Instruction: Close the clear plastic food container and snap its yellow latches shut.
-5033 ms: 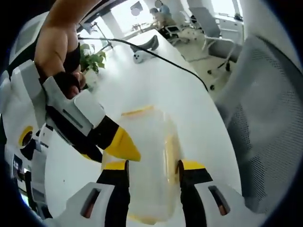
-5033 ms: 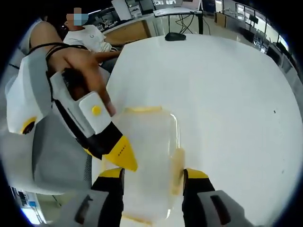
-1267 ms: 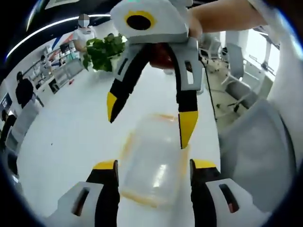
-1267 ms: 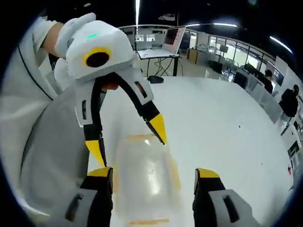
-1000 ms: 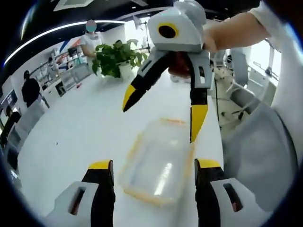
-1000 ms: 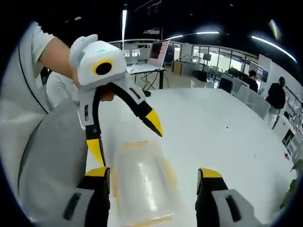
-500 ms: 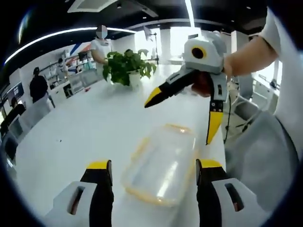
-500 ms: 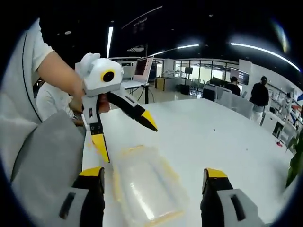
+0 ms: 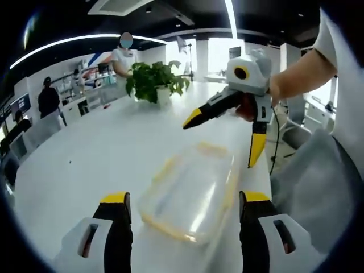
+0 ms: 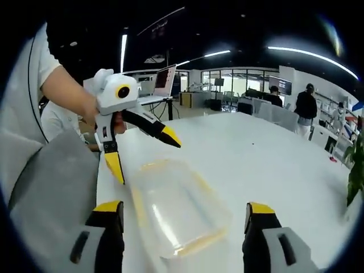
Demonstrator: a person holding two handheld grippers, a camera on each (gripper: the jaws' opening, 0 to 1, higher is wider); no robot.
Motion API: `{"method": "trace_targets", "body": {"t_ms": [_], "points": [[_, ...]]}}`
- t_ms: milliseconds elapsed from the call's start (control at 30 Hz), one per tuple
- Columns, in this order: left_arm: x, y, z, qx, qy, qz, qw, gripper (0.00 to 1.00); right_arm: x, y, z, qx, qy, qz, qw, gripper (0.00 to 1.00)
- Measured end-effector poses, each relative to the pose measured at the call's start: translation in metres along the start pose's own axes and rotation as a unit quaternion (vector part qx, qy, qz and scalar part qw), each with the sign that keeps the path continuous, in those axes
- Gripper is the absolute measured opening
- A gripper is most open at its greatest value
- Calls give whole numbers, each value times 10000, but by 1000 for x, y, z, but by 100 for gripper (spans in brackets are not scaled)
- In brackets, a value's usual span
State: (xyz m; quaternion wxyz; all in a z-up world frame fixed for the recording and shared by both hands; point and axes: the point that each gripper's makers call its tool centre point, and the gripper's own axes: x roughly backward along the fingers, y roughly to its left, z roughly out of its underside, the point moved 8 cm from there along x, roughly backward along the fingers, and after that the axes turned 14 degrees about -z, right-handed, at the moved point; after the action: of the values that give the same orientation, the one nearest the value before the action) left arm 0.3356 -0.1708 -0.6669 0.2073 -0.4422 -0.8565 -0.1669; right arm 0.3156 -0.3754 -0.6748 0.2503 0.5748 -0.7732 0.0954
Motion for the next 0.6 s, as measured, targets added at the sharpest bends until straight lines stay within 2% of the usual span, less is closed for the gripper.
{"method": "trace_targets", "body": {"t_ms": [300,433,600], "points": [[-3,-1,14,-89,131,5,9999,74,-3,1,13,33,100,111,9999,83],[-5,-1,18,-183,228,1,9996,74,-4,0,19,95,192,127,9997,76],[-7,2,21,-215,283,-7,9994,73,-5,0,22,122,289,133,9994,73]]}}
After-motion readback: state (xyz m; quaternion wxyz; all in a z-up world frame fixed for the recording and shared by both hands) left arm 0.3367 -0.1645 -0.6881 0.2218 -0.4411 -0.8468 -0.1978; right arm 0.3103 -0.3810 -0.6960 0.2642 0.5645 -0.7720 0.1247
